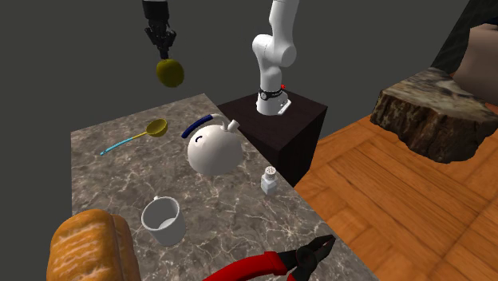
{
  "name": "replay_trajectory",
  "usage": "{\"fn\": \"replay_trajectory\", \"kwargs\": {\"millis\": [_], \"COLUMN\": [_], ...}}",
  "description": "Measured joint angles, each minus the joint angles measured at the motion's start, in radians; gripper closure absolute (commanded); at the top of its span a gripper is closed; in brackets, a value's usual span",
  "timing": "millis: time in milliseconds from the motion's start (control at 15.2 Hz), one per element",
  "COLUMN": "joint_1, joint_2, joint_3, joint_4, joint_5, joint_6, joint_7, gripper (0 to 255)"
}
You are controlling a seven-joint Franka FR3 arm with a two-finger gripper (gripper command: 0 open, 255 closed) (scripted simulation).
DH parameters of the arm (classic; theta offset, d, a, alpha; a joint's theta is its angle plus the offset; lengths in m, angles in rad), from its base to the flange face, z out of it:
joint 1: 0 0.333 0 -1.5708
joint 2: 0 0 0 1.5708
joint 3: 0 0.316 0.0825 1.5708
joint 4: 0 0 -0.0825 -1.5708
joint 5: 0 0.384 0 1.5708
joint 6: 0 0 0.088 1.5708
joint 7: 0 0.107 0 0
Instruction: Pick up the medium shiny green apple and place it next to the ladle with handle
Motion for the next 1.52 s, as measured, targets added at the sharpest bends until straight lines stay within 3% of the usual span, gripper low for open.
{"fn": "replay_trajectory", "kwargs": {"millis": [330,1518], "joint_1": [-0.016,-0.016], "joint_2": [0.008,0.051], "joint_3": [-0.028,-0.034], "joint_4": [-0.024,-0.227], "joint_5": [-0.002,0.008], "joint_6": [0.029,0.273], "joint_7": [-0.046,-0.067], "gripper": [255,255]}}
